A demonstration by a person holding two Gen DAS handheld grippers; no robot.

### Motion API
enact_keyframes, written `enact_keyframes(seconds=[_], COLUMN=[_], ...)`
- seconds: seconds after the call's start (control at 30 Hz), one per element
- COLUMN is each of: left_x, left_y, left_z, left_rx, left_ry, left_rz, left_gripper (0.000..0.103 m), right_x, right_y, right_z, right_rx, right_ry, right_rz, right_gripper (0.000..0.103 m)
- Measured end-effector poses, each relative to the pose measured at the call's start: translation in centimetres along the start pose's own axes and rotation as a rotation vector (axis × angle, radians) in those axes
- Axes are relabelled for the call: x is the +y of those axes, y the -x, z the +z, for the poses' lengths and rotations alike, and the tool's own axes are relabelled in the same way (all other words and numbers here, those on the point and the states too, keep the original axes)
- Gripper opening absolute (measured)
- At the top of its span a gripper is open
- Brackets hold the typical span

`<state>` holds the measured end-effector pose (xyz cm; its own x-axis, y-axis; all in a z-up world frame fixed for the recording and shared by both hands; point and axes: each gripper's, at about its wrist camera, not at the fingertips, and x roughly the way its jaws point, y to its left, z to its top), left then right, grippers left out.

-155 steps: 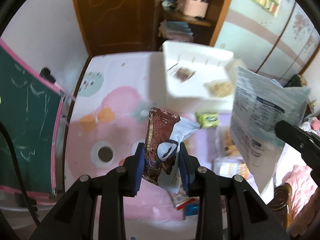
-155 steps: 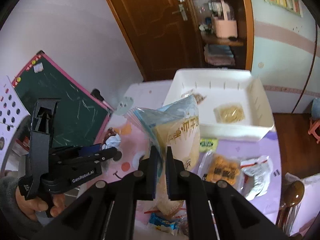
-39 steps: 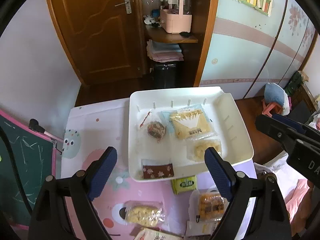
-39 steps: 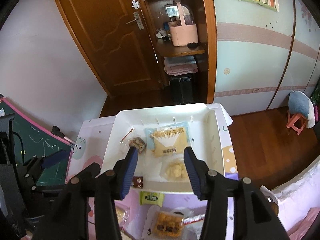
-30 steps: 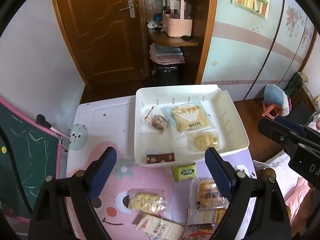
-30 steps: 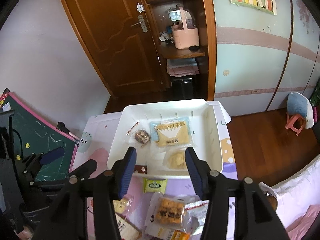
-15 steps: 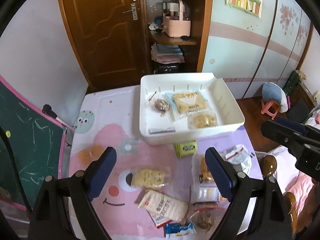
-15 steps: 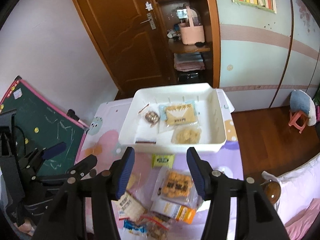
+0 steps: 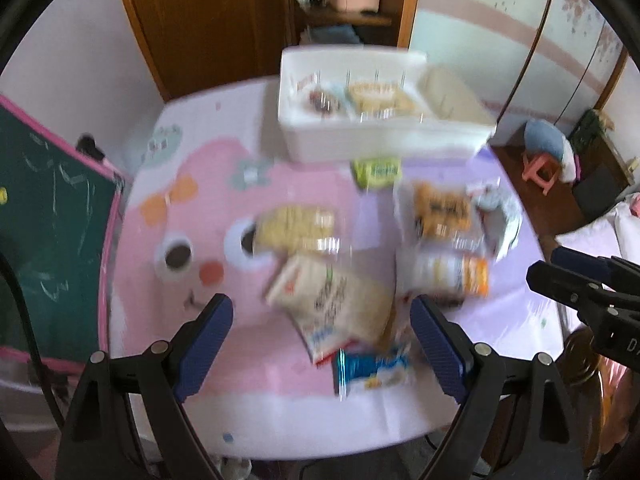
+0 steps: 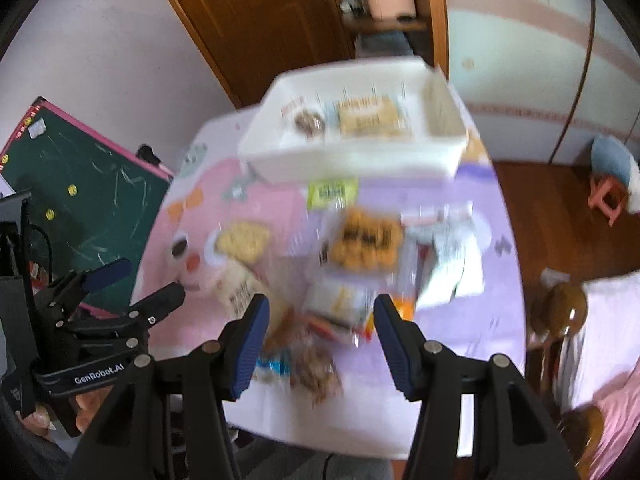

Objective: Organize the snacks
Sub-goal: 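Move both tools down toward the blue wrapper and nut bag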

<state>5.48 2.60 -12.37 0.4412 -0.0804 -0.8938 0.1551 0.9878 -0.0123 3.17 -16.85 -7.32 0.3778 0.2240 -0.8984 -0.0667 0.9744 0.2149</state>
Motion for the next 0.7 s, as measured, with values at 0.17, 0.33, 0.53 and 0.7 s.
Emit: enact_keyframes(seconds=[0.17,0.33,0.53,0.7], left_x=[0.2,0.0,0.3,0.7], left_y=[-3.0,-5.7,-8.2,-8.9], left_z=[-3.3,-5.4,-6.9,-7.3], left_rx=[0.085,0.139,0.181,0.2], left_ry=[0.011,-0.013,-0.019,-0.016], left_rz=[-0.012,-0.066,-0.087,-0.108], left_gripper=[0.09,0.09,0.09,0.09], right_x=[-0.5,-0.2,0.6,1.4], right_y=[-3.1,-6.4,-9.5,-11.8], right_z=[-3.3,-5.2,-6.2,-6.7], right_rx=[0.09,0.163,0.216,0.255], right_ry=[-0.001,0.028,0.09,0.146], right_rz=[-0.004,-0.008,-0.003,-0.009], right_gripper=[0.055,0.055,0.055,0.055])
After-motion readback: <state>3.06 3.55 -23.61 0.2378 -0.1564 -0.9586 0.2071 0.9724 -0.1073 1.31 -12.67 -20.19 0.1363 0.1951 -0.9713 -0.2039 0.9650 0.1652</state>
